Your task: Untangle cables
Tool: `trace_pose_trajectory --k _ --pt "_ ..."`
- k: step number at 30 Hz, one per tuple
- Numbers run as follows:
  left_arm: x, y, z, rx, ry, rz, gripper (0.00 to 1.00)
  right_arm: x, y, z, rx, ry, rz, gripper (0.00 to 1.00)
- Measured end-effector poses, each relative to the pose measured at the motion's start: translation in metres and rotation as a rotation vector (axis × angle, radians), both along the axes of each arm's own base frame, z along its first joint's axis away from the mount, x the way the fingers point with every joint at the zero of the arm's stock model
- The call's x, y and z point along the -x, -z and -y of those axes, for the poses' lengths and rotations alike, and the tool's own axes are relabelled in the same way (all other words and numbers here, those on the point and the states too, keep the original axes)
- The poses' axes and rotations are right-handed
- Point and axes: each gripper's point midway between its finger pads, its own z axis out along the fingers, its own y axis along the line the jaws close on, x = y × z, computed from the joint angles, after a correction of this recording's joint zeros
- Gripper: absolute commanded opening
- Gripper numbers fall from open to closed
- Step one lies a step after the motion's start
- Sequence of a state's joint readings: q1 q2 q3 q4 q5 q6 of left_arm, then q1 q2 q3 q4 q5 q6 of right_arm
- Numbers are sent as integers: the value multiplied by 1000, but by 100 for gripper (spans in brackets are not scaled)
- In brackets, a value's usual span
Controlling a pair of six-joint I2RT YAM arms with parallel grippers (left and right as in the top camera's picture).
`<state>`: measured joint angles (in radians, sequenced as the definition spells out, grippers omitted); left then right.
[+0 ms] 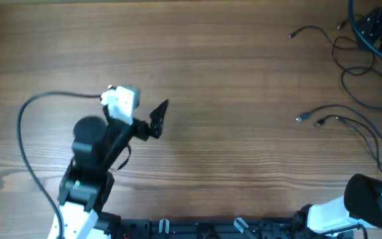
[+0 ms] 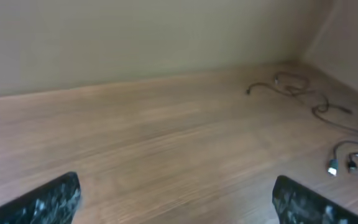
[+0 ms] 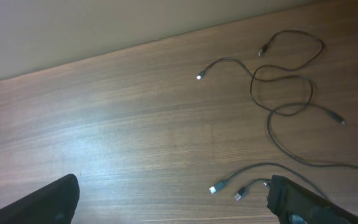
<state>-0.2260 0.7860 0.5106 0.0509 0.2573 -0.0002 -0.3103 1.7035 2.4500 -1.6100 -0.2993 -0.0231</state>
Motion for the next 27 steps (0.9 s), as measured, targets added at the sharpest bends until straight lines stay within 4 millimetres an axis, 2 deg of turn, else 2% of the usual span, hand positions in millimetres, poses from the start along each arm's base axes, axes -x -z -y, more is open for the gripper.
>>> trace_pose_trajectory --k 5,10,27 --pt "25 -3 -26 50 -52 274 100 0 0 0 0 0 0 100" --pt "46 10 -40 59 -89 392 100 0 0 0 0 0 0 100" --pt "61 72 -68 36 -219 178 100 0 0 0 0 0 0 100"
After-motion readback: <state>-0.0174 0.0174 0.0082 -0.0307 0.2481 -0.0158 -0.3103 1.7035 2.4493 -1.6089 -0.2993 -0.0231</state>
